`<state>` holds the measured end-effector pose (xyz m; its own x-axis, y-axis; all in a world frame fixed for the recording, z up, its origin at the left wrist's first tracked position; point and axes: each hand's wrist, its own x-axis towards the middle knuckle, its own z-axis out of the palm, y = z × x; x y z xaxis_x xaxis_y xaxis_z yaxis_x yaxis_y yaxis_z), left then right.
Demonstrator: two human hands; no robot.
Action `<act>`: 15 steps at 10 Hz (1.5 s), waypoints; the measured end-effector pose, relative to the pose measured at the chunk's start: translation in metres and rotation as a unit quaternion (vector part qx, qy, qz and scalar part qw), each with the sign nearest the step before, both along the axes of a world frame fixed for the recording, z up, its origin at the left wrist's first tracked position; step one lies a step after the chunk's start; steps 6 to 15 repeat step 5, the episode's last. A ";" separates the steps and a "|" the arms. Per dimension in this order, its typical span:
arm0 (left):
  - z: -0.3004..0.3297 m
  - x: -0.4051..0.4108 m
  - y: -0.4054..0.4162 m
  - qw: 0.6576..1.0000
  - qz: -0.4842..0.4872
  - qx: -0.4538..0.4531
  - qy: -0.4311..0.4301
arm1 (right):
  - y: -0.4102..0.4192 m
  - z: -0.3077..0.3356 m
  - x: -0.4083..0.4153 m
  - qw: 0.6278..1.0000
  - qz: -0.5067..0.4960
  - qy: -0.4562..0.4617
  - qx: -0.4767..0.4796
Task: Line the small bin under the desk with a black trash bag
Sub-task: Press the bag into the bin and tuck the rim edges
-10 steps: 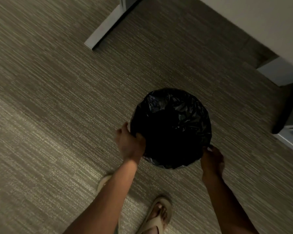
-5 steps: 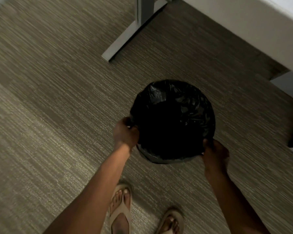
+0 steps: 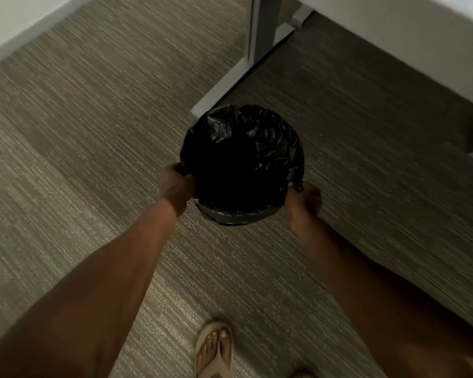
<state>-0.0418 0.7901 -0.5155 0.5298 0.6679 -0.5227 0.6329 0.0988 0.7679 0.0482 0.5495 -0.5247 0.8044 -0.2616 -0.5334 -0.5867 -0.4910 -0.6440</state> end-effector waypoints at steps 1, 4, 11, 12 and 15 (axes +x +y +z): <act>-0.005 -0.008 -0.004 1.000 0.016 -0.026 0.001 | 0.006 -0.005 -0.003 1.000 0.009 0.018 -0.021; 0.010 -0.020 -0.014 0.998 0.043 -0.036 0.039 | -0.010 0.023 -0.010 0.987 0.093 0.008 -0.133; 0.037 -0.032 -0.034 0.994 -0.013 0.071 0.088 | -0.024 0.049 -0.023 0.964 0.139 -0.079 -0.212; 0.037 -0.032 -0.034 0.994 -0.013 0.071 0.088 | -0.024 0.049 -0.023 0.964 0.139 -0.079 -0.212; 0.037 -0.032 -0.034 0.994 -0.013 0.071 0.088 | -0.024 0.049 -0.023 0.964 0.139 -0.079 -0.212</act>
